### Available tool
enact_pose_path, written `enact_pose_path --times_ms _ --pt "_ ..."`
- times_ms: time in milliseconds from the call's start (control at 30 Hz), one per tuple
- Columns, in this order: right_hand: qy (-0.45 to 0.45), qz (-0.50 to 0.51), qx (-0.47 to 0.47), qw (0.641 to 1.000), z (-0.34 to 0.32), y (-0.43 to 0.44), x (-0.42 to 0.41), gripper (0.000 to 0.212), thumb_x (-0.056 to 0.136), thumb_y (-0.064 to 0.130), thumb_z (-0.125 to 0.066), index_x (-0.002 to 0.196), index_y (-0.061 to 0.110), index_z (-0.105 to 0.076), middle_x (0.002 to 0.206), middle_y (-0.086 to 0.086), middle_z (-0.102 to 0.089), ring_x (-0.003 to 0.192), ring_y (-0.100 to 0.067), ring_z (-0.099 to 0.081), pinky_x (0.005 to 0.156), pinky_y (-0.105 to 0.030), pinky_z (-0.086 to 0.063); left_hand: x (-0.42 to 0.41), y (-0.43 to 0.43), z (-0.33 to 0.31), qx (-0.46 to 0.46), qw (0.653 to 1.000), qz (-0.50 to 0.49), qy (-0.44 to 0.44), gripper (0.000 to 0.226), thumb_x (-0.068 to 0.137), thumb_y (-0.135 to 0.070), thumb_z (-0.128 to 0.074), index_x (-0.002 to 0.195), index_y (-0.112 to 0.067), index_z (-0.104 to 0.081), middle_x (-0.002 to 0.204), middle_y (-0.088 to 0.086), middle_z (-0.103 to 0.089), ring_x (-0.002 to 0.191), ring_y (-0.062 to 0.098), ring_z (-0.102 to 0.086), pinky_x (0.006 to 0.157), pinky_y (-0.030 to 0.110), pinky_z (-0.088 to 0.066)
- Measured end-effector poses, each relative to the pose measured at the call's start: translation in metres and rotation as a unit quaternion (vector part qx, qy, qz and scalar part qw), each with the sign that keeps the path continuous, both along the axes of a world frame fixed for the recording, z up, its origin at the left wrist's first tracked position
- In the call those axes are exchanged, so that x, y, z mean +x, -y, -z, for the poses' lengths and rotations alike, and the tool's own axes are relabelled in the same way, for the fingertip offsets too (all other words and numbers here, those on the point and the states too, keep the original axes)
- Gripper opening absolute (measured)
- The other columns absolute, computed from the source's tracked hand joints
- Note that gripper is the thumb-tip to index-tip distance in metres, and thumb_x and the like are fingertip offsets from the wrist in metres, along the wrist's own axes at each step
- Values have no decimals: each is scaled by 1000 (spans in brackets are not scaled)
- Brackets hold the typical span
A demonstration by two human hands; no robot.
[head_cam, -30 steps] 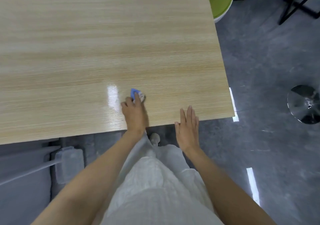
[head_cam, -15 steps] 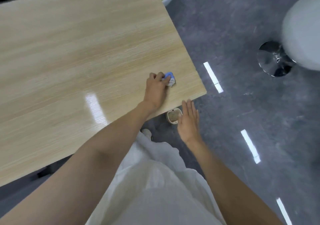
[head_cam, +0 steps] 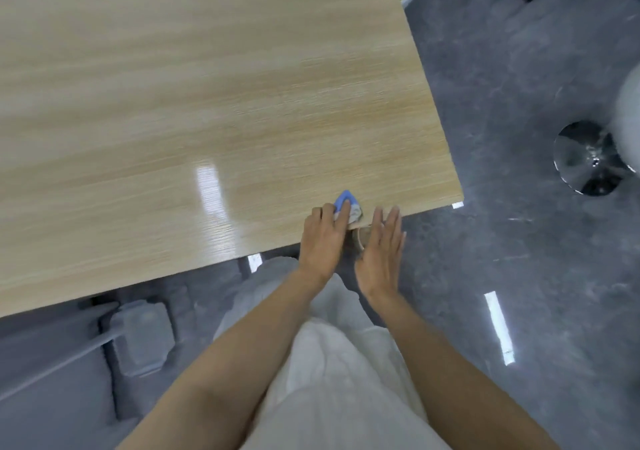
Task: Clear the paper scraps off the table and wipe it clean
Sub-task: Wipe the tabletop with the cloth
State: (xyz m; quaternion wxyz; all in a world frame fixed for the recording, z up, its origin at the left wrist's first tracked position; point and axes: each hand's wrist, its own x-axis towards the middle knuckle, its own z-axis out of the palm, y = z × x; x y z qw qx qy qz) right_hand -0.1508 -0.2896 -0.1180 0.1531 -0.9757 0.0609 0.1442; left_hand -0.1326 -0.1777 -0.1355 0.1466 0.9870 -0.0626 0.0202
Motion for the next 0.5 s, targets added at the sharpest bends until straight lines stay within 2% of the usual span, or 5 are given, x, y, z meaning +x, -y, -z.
enact_pose_path --times_ms 200,267,367,433,500 --pt "4 -145 4 989 2 -80 -28 88 83 -5 -46 151 11 9 156 -14 19 144 -26 21 116 -40 16 -67 -144 2 24 978 -205 41 81 53 17 -70 126 -7 -48 90 22 -59 70 35 -56 59 37 -46" --pt "-2 -161 7 987 6 -96 -35 89 84 -6 -46 150 13 11 155 -11 21 144 -24 21 115 -37 20 -98 -193 0 4 949 -313 38 77 60 18 -68 131 -7 -47 97 26 -57 77 39 -53 64 43 -46" --pt "-30 -169 -1 985 5 -107 -41 87 88 4 -46 149 12 15 154 -8 26 143 -23 24 114 -38 20 -102 -198 -7 -39 876 -480 -8 67 59 16 -73 122 -4 -59 95 26 -56 77 41 -52 62 41 -45" --pt "-47 -164 -11 985 2 -111 -43 87 85 3 -45 149 11 14 154 -9 25 143 -24 24 115 -42 16 -88 -168 -9 -76 899 -430 -14 73 51 15 -76 120 -2 -61 93 23 -58 74 37 -54 59 36 -45" --pt "-55 -160 -21 985 -2 -113 -44 87 84 1 -45 150 11 12 156 -11 22 144 -25 21 116 -45 14 -76 -131 -9 -66 960 -270 -27 78 43 11 -79 118 -3 -64 90 17 -61 69 33 -55 57 30 -45"
